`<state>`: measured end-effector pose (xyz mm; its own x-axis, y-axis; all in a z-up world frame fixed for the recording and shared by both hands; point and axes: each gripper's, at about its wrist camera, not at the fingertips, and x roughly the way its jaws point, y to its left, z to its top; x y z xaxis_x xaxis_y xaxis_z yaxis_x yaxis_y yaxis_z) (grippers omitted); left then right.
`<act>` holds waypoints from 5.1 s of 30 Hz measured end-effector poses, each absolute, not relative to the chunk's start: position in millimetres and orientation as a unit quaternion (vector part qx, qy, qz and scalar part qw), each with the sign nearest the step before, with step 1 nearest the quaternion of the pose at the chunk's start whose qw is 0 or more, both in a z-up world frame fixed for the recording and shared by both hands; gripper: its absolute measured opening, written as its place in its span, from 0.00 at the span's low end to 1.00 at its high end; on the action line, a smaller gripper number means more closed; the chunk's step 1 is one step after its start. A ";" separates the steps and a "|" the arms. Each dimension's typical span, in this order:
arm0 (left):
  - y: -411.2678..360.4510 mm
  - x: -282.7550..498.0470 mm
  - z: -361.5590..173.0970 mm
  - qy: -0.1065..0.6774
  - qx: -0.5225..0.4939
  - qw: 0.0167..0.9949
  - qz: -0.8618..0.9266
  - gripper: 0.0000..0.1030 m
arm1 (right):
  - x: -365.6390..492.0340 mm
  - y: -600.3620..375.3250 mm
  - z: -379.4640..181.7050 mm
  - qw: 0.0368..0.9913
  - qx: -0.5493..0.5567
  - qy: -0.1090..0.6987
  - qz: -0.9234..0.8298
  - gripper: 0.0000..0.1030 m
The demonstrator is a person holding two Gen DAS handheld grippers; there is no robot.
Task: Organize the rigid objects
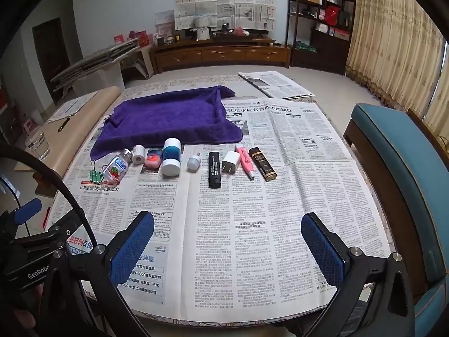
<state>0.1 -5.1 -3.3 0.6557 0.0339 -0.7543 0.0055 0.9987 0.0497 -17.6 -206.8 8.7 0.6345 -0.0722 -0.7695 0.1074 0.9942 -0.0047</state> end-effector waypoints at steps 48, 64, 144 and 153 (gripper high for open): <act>19.7 -1.7 6.2 0.414 -0.003 0.910 0.029 1.00 | -12.6 -190.0 6.7 0.902 0.012 0.430 -0.037 1.00; 20.4 -1.3 4.1 0.417 0.000 0.908 0.034 1.00 | -13.3 -189.7 7.4 0.901 0.009 0.432 -0.039 1.00; 86.7 155.9 -128.3 0.450 0.046 0.888 -0.087 0.38 | 154.9 -309.9 -117.6 0.871 0.010 0.491 0.011 0.50; 87.1 158.5 -128.0 0.451 0.045 0.887 -0.087 0.38 | 167.7 -310.4 -129.4 0.860 -0.020 0.508 0.042 0.45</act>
